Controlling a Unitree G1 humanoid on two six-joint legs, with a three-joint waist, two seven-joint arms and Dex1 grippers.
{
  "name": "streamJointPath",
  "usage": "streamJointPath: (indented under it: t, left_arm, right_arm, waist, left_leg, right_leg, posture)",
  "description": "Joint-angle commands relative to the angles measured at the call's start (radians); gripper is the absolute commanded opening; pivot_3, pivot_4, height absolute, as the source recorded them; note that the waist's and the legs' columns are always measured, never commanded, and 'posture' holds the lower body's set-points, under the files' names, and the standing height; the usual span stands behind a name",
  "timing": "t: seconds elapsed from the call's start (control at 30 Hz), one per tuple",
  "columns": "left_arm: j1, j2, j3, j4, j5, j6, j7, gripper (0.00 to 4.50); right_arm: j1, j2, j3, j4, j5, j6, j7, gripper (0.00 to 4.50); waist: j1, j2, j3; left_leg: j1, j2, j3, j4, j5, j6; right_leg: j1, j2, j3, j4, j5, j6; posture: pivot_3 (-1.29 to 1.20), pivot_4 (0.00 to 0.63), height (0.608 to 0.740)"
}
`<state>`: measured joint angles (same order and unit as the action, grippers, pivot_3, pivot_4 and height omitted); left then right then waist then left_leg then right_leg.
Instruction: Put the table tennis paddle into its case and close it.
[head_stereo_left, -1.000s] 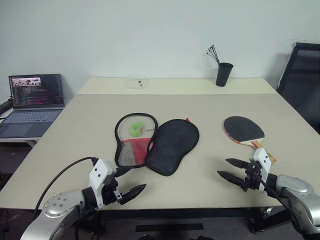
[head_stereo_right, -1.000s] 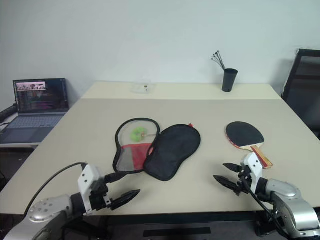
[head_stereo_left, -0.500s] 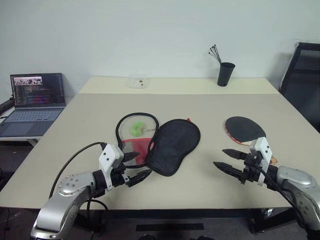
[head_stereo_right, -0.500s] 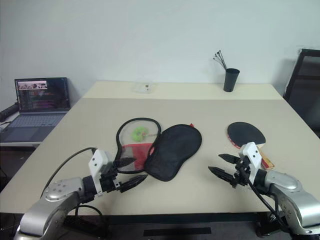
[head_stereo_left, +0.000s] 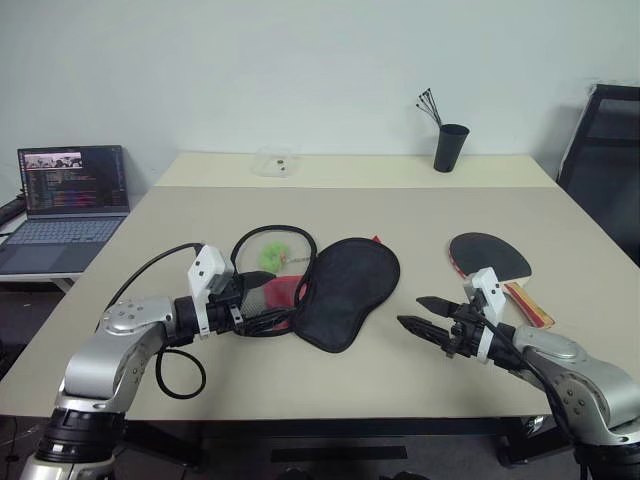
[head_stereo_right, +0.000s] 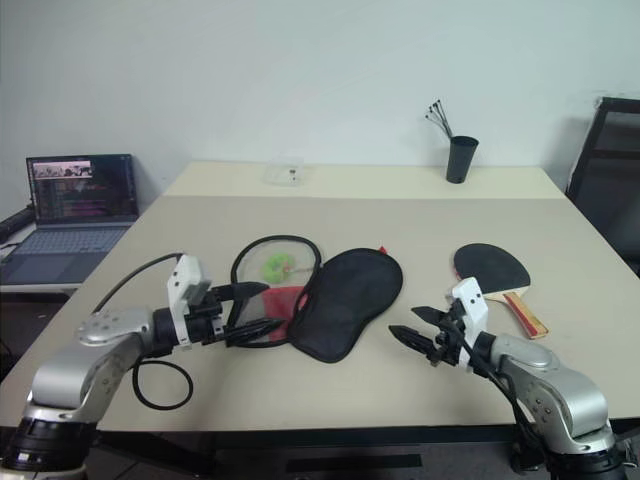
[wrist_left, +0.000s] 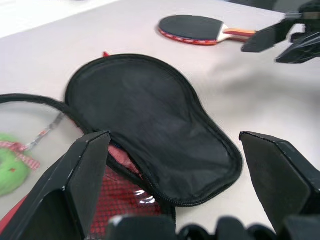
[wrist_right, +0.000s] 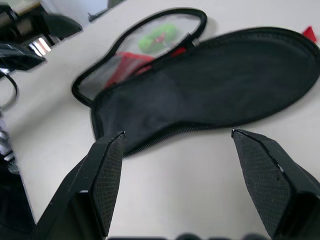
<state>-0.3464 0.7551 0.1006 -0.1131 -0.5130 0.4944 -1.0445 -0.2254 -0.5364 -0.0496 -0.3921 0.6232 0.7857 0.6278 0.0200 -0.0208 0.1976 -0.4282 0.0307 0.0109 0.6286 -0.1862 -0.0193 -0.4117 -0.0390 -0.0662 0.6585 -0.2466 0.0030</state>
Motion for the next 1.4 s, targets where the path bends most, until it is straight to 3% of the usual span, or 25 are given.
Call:
streamJointPath:
  t: [0.03,0.07,0.2,0.6,0.87,1.37,1.4]
  left_arm:
    - [-0.046,0.019,0.006,0.029,0.005,-0.017,-0.027,4.5]
    - [-0.058,0.02,0.006,0.041,0.011,-0.021,-0.028,4.5]
    - [-0.077,0.029,0.014,0.06,0.017,-0.031,-0.039,4.5]
    - [-0.108,0.081,0.035,0.079,0.003,-0.028,-0.106,4.5]
    - [-0.126,0.08,0.02,0.103,0.03,-0.06,-0.119,4.5]
    - [-0.122,0.079,0.029,0.142,0.05,-0.107,-0.132,4.5]
    - [-0.118,0.079,0.03,0.143,0.05,-0.111,-0.132,4.5]
  right_arm:
    - [-0.035,0.002,0.019,-0.01,-0.034,-0.047,0.0,3.71]
    - [-0.045,0.007,0.026,0.004,-0.043,-0.047,-0.007,3.71]
    - [-0.081,0.021,0.05,0.029,-0.056,-0.005,-0.034,4.44]
    - [-0.232,0.18,0.095,0.144,-0.036,0.305,-0.198,4.44]
    - [-0.283,0.238,0.192,0.207,-0.099,0.275,-0.181,4.44]
    - [-0.369,0.314,0.254,0.348,-0.196,0.175,-0.16,4.44]
    - [-0.371,0.317,0.255,0.355,-0.202,0.17,-0.163,4.28]
  waist:
    - [0.0,0.0,0.0]
    - [0.0,0.0,0.0]
    - [0.0,0.0,0.0]
    - [-0.004,0.0,0.0]
    - [-0.009,0.0,0.0]
    - [-0.018,0.0,0.0]
    - [-0.019,0.0,0.0]
  left_leg:
    - [0.0,0.0,0.0,0.0,0.0,0.0]
    - [0.0,0.0,0.0,0.0,0.0,0.0]
    - [0.0,0.0,0.0,0.0,0.0,0.0]
    - [0.0,0.001,0.0,0.0,0.0,0.0]
    - [0.0,0.001,0.001,0.0,0.0,0.0]
    - [0.0,0.001,0.001,0.0,0.0,0.0]
    - [0.0,0.001,0.001,0.0,0.0,0.0]
  right_leg:
    - [0.0,0.0,0.0,0.0,0.0,0.0]
    - [0.0,0.0,-0.001,0.0,0.0,0.0]
    - [0.0,0.001,-0.001,0.001,0.0,0.0]
    - [-0.001,0.001,0.0,0.002,0.0,0.0]
    - [-0.001,0.001,0.0,0.002,0.0,0.0]
    - [-0.002,0.001,0.0,0.004,0.0,0.0]
    - [-0.002,0.001,0.001,0.004,0.0,0.0]
  posture:
    - [0.0,0.15,0.74]
    - [0.0,0.15,0.74]
    - [0.0,0.15,0.74]
    - [0.0,0.15,0.74]
    - [0.0,0.15,0.74]
    - [0.0,0.15,0.74]
    - [0.0,0.15,0.74]
